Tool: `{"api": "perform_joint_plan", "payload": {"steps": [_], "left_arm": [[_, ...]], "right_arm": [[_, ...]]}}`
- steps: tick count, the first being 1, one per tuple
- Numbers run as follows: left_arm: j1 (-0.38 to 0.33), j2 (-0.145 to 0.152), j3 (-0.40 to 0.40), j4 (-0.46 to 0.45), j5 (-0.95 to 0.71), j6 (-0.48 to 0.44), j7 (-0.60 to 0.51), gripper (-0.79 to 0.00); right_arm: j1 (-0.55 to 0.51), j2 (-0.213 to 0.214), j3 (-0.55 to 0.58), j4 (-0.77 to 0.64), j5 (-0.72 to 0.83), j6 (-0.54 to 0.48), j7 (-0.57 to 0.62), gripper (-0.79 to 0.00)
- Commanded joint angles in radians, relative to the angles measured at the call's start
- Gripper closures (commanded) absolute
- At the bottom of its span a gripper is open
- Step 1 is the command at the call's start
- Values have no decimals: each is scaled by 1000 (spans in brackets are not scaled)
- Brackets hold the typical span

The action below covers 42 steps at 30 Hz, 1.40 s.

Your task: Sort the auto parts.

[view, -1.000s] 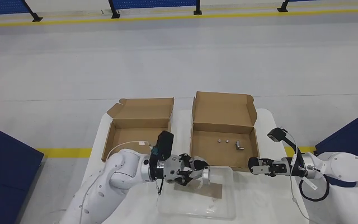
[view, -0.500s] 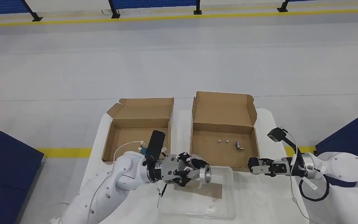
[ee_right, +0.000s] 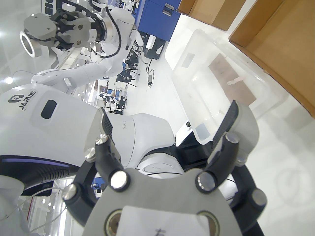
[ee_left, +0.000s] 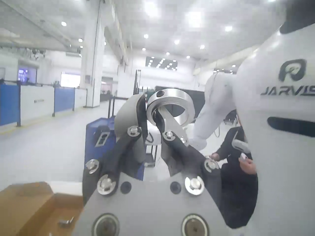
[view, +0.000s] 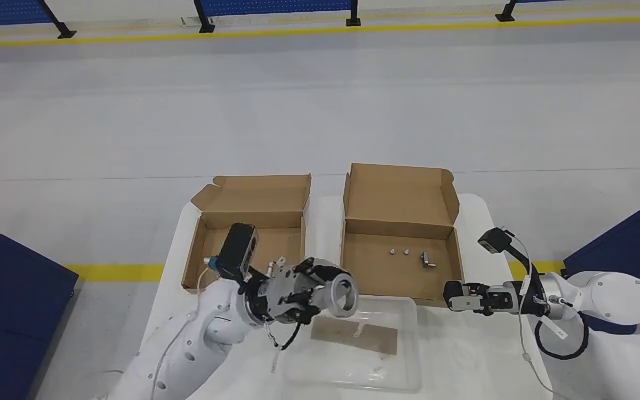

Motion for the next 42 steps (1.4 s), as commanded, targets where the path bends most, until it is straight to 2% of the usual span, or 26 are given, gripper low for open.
{"api": "perform_joint_plan", "payload": {"steps": [1,2,3,10,30,34,42], "left_arm": [[-5,1,13,5,58,0,133,0],[-11,3,20,9,93,0,194,0],[-12,3,25,5,99,0,204,0],[12,-15,-46,-48,-8,0,204,0],[16,-16,-47,-54,-14,9,198,0],[25,-24,-71,-103,-70,14,189,0],[24,-53,-105,-144,-135,21,222,0]], "right_arm": [[0,0,0,0,0,0,0,-785],[0,0,0,0,0,0,0,-785],[0,0,0,0,0,0,0,-785],[0,0,0,0,0,0,0,-785],[0,0,0,0,0,0,0,-785],[0,0,0,0,0,0,0,-785],[0,0,0,0,0,0,0,-785]]}}
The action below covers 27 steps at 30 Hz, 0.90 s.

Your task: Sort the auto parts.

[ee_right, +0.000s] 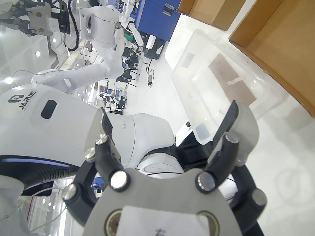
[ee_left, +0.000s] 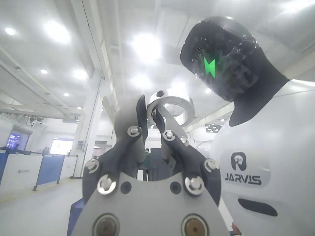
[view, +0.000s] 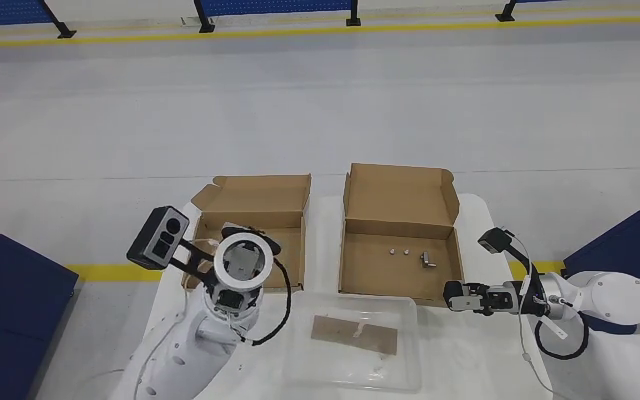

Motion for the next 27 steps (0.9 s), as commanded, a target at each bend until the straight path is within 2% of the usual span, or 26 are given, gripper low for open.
{"api": "perform_joint_plan", "payload": {"steps": [1,4,11,14,20,27], "left_arm": [[3,-9,-5,-13,-1,5,9,0],[8,-19,-10,-26,5,2,6,0],[8,-19,-10,-26,5,2,6,0],[26,-23,-21,-49,-26,44,-22,0],[57,-23,-71,-62,-13,108,-152,0],[91,-23,-112,-81,40,131,-263,0]], "right_arm": [[0,0,0,0,0,0,0,-785],[0,0,0,0,0,0,0,-785],[0,0,0,0,0,0,0,-785],[0,0,0,0,0,0,0,-785],[0,0,0,0,0,0,0,-785],[0,0,0,0,0,0,0,-785]]}}
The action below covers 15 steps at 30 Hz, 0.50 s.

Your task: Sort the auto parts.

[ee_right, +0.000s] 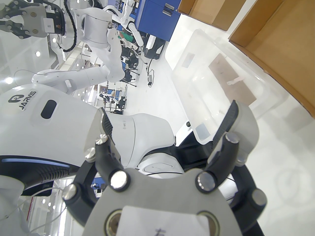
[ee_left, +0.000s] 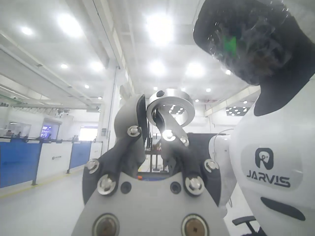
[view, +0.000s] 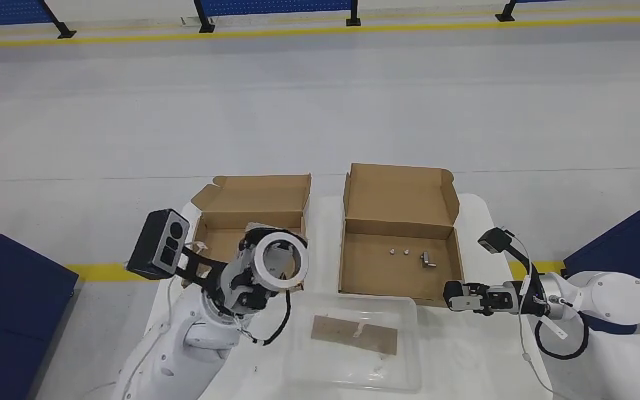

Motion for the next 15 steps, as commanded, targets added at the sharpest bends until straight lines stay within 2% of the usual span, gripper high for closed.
{"api": "perform_joint_plan", "payload": {"steps": [1,15], "left_arm": [[8,-2,-5,-6,1,1,-17,0],[12,-38,8,-48,-126,-67,49,0]], "right_arm": [[0,0,0,0,0,0,0,-785],[0,0,0,0,0,0,0,-785]]}}
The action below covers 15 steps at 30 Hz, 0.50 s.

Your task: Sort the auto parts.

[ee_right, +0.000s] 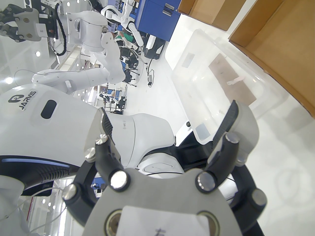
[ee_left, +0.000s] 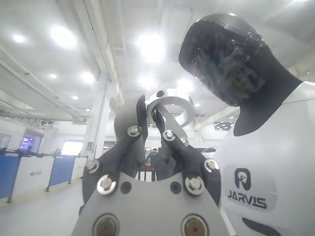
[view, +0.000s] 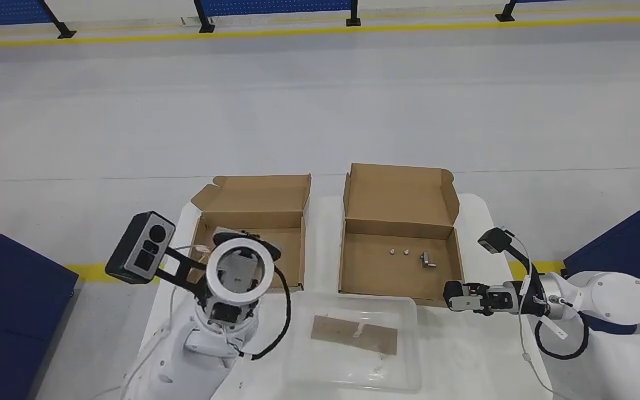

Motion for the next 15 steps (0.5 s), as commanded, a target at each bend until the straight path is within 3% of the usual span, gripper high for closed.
{"api": "perform_joint_plan", "payload": {"steps": [1,15], "left_arm": [[-1,-4,-2,1,-5,-2,-8,0],[12,-27,-39,-3,68,-6,-83,0]], "right_arm": [[0,0,0,0,0,0,0,-785],[0,0,0,0,0,0,0,-785]]}}
